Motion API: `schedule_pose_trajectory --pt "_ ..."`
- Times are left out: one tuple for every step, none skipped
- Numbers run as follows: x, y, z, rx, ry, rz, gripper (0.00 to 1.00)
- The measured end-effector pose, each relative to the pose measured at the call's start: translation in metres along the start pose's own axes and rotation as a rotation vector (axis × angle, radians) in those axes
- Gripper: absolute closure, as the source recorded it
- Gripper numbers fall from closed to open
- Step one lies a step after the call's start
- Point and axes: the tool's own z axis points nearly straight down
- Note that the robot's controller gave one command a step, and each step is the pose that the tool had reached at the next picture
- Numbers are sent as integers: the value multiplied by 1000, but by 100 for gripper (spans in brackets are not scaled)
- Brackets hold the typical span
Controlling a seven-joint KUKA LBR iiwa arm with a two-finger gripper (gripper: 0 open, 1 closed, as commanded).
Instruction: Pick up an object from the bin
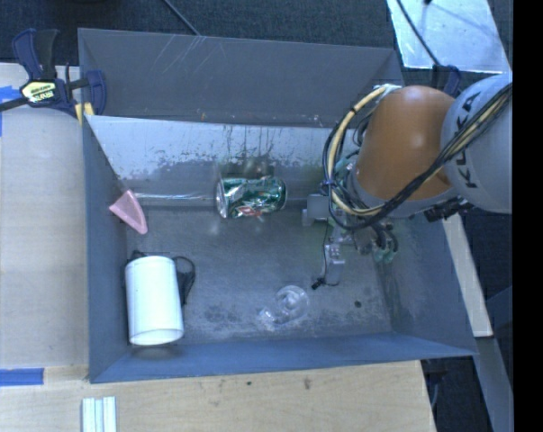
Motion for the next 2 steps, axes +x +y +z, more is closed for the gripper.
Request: schedule_pose_trajectory --pt "-15 -28 15 -4 -5 -17 0" --pt "-25 -57 22 1 -1 29 0"
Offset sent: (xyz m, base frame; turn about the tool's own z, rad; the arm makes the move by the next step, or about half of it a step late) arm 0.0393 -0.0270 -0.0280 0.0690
